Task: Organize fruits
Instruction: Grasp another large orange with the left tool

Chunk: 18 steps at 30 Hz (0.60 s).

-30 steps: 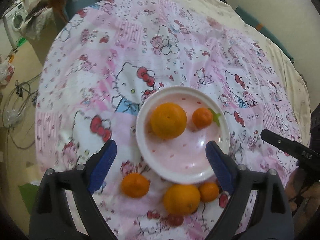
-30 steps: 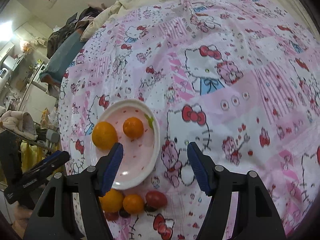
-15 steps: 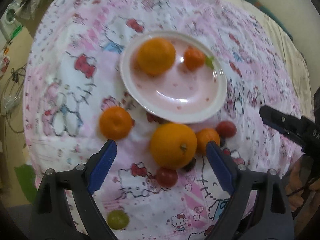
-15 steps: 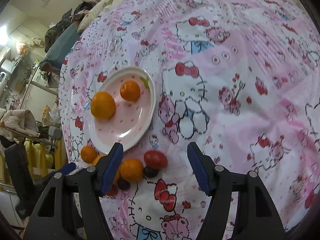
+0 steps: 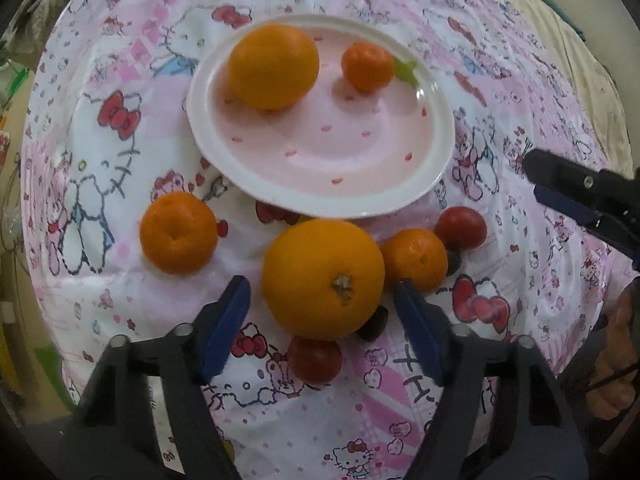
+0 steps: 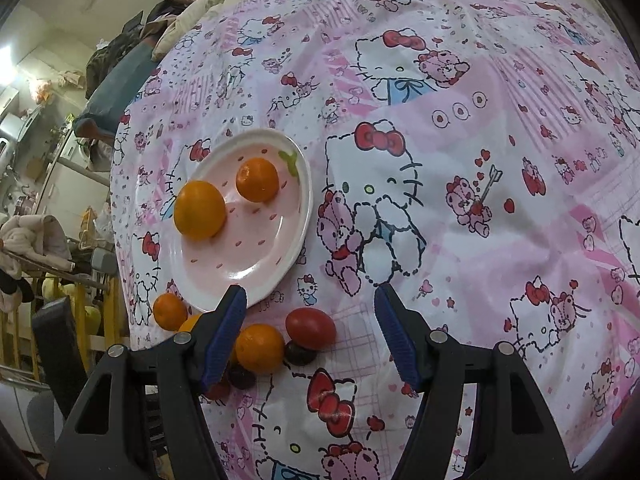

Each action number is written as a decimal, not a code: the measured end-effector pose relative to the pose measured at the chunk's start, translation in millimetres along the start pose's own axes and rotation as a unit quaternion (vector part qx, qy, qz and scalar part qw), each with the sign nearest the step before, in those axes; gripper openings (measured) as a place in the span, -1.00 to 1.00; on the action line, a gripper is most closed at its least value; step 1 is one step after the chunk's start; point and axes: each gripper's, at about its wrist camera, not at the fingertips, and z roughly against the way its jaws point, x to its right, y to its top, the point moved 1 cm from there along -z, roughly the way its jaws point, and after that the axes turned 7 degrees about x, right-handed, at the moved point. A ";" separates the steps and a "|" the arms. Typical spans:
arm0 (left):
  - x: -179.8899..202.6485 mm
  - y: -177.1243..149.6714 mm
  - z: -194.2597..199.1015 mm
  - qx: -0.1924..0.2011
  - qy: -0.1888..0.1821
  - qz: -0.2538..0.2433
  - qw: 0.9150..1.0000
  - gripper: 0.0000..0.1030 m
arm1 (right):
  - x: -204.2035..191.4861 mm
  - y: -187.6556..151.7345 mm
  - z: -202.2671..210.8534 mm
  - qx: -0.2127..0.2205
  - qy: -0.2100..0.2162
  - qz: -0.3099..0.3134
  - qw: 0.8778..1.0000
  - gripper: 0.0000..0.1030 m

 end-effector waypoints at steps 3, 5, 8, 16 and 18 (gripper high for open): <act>0.1 -1.8 -5.6 -0.011 -0.002 -0.003 1.000 0.12 | -0.7 0.1 -1.0 0.000 0.000 0.001 1.000 0.34; 1.8 -2.0 -5.5 -0.009 0.000 -0.006 1.000 0.09 | -0.7 0.2 -1.7 -0.001 -0.001 0.002 1.000 0.34; 3.3 -2.9 -4.7 -0.007 0.002 -0.008 1.000 0.01 | -0.6 0.6 -4.8 -0.005 -0.001 0.000 1.000 0.34; -1.7 -4.5 14.1 0.001 -0.005 0.004 1.000 -0.04 | -0.4 -6.7 -21.1 -0.045 0.023 -0.012 0.999 0.34; -3.7 -3.8 21.9 0.011 -0.009 0.008 1.000 -0.04 | -3.0 -9.9 -25.7 -0.057 0.027 -0.008 0.998 0.34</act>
